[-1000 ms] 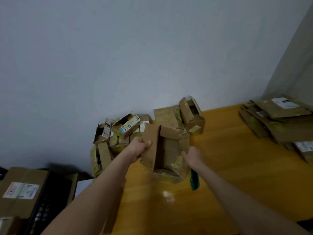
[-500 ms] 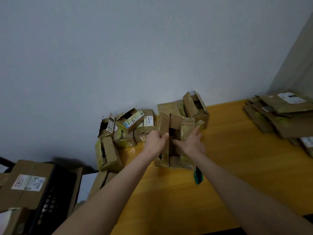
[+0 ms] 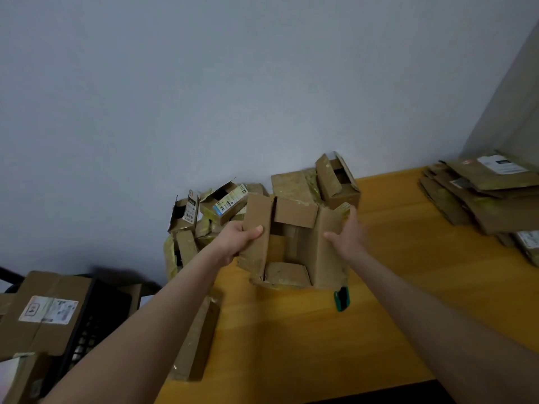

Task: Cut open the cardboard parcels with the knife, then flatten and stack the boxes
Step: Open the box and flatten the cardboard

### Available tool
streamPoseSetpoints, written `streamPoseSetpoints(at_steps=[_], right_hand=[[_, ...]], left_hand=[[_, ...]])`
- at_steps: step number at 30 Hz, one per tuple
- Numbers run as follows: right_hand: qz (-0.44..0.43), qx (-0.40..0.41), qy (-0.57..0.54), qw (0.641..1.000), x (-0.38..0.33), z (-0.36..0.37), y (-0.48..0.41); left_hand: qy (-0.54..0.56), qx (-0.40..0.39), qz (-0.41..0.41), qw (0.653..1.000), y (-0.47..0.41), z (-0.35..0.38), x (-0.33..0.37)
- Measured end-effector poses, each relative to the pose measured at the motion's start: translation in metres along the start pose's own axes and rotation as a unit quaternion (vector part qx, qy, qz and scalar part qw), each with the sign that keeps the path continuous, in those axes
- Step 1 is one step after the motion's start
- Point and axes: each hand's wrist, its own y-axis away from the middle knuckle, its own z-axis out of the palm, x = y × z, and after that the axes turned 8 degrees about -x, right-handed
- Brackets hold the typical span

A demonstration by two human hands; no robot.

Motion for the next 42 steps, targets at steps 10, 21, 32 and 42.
streamPoseSetpoints(at_steps=[10,21,32,42], right_hand=[[-0.099,-0.010,0.370,0.924,-0.023,0.003,0.010],[-0.147,-0.030,0.074,0.986,-0.020,-0.002,0.009],[-0.181,-0.122,-0.076,0.973,-0.021,-0.009,0.033],[-0.091,-0.123,-0.215,0.965,-0.005,-0.013,0.028]], left_hand=[[-0.220,-0.090,0.070,0.969,-0.008,0.017,0.025],[-0.324,0.300,0.078,0.894,-0.017,-0.015,-0.004],[-0.229,0.204,-0.112,0.945,-0.035,-0.009,-0.048],[-0.134,0.127,-0.036,0.982,-0.027,-0.005,-0.036]])
